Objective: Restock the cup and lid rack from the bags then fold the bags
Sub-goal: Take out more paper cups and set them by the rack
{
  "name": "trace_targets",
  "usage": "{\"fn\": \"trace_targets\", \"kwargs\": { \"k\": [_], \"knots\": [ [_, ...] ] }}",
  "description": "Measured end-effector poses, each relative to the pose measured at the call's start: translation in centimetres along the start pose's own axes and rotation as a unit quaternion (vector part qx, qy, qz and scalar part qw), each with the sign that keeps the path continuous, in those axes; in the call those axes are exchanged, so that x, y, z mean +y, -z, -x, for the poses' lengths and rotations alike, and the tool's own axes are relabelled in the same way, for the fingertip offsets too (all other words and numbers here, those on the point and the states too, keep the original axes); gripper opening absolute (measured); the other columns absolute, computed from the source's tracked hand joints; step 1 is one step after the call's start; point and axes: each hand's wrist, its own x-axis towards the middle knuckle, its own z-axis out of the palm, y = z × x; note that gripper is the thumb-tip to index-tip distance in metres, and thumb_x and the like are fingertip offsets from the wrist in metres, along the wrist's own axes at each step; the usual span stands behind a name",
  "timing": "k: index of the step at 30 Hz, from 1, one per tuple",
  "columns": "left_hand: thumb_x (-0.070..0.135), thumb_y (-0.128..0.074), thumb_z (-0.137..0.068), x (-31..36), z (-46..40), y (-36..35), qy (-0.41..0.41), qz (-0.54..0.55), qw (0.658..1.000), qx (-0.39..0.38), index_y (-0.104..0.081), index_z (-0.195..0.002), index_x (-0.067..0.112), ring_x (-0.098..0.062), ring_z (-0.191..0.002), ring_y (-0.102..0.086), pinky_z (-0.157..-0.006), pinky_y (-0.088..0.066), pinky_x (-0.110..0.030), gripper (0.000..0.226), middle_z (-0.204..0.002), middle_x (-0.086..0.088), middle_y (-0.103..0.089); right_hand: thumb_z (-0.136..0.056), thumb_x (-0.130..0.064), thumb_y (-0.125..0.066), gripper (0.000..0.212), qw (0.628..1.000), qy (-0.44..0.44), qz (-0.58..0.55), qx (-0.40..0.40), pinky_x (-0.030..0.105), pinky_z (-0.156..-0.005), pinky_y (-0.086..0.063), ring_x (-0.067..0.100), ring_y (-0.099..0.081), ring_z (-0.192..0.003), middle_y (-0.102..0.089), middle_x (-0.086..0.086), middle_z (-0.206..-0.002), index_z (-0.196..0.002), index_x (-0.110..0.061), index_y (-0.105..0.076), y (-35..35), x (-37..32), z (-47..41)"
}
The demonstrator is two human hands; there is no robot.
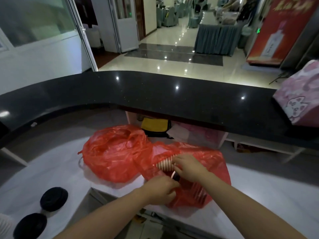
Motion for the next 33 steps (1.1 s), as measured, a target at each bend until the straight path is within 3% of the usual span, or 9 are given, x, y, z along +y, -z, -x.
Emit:
{"fn": "trace_targets", "kwargs": {
  "k": [4, 8, 11, 14, 19, 23, 26, 30, 33],
  "knots": [
    [0.021, -0.044, -0.089, -3.0, -1.5, 1.6, 0.06, -0.014, 0.996, 0.066, -0.066, -0.108, 0.021, -0.026, -0.095, -0.061, -0.072, -0.048, -0.038, 0.028, -0.107, -0.003, -0.068, -0.098, -0.038, -0.044, 0.03, 0.995, -0.057, 0.068, -0.052, 0.036, -0.105, -0.03, 0.021, -0.05, -0.122, -0.06, -0.004, -0.12, -0.113, -0.024, -0.066, -1.5, 1.0, 0.1],
    [0.028, -0.044, -0.096, -6.4, -3.2, 1.8, 0.13, -0.058, 0.989, 0.028, -0.059, -0.126, 0.022, -0.029, -0.116, -0.058, -0.087, -0.051, -0.04, 0.034, -0.129, -0.003, -0.06, -0.099, -0.039, -0.043, 0.037, 0.986, -0.114, 0.108, -0.057, 0.038, -0.119, -0.015, 0.022, -0.034, -0.14, -0.048, 0.001, -0.143, -0.128, -0.023, -0.06, -2.1, 2.4, 0.6],
    [0.041, -0.039, -0.102, -9.0, -4.1, 1.1, 0.175, -0.064, 0.982, -0.003, -0.048, -0.141, 0.031, -0.022, -0.134, -0.048, -0.101, -0.046, -0.04, 0.042, -0.149, 0.001, -0.042, -0.098, -0.037, -0.046, 0.044, 0.983, -0.144, 0.1, -0.047, 0.041, -0.123, -0.007, 0.022, -0.024, -0.149, -0.034, 0.006, -0.158, -0.139, -0.024, -0.051, -2.3, 2.8, 0.6],
    [0.053, -0.041, -0.097, -11.7, -4.9, 1.5, 0.218, -0.045, 0.974, -0.035, -0.034, -0.149, 0.036, -0.03, -0.141, -0.041, -0.106, -0.04, -0.048, 0.055, -0.165, -0.003, -0.016, -0.095, -0.034, -0.051, 0.057, 0.982, -0.159, 0.094, -0.03, 0.043, -0.124, -0.007, 0.024, -0.016, -0.153, -0.021, 0.006, -0.165, -0.15, -0.028, -0.04, -2.1, 3.1, 0.6],
    [0.067, -0.048, -0.087, -14.9, -6.2, 2.2, 0.197, -0.058, 0.977, -0.055, -0.02, -0.156, 0.035, -0.036, -0.149, -0.027, -0.113, -0.035, -0.052, 0.081, -0.167, -0.009, -0.011, -0.09, -0.036, -0.062, 0.058, 0.976, -0.179, 0.109, 0.052, 0.05, -0.121, -0.02, 0.026, -0.021, -0.152, -0.019, 0.006, -0.166, -0.146, -0.032, -0.044, -1.9, 3.5, 0.5],
    [0.078, -0.046, -0.083, -16.5, -7.3, 2.1, 0.193, -0.039, 0.977, -0.085, -0.014, -0.159, 0.037, -0.035, -0.148, -0.031, -0.115, -0.035, -0.048, 0.092, -0.168, -0.008, -0.011, -0.095, -0.05, -0.047, 0.069, 0.967, -0.224, 0.125, -0.015, 0.052, -0.123, -0.004, 0.019, 0.001, -0.156, -0.001, -0.003, -0.17, -0.157, -0.039, -0.02, -2.6, 4.2, -0.4],
    [0.083, -0.038, -0.085, -17.8, -8.1, 1.7, 0.22, -0.01, 0.97, -0.105, -0.014, -0.16, 0.037, -0.039, -0.15, -0.023, -0.119, -0.026, -0.05, 0.091, -0.168, -0.009, -0.014, -0.096, -0.057, -0.038, 0.073, 0.959, -0.256, 0.104, -0.058, 0.053, -0.123, 0.001, 0.02, 0.005, -0.156, 0.002, -0.006, -0.17, -0.159, -0.037, -0.009, -3.3, 4.8, -1.4],
    [0.069, -0.035, -0.098, -19.3, -8.3, 1.1, 0.274, 0.143, 0.945, -0.102, -0.029, -0.158, 0.027, -0.032, -0.148, -0.032, -0.119, -0.025, -0.038, 0.074, -0.163, -0.012, -0.031, -0.101, -0.059, -0.024, 0.063, 0.954, -0.268, 0.077, -0.107, 0.054, -0.121, 0.003, 0.022, 0.0, -0.156, -0.002, -0.007, -0.169, -0.159, -0.04, -0.011, -4.3, 6.2, -2.8],
    [0.049, -0.032, -0.107, -19.0, -7.7, 1.0, 0.243, 0.14, 0.957, -0.078, -0.06, -0.135, 0.016, -0.031, -0.132, -0.052, -0.107, -0.037, -0.032, 0.052, -0.144, -0.016, -0.056, -0.104, -0.055, -0.019, 0.056, 0.954, -0.263, 0.048, -0.135, 0.054, -0.122, 0.0, 0.023, -0.005, -0.155, -0.006, -0.009, -0.169, -0.158, -0.042, -0.013, -4.8, 7.6, -3.8]
  ]
}}
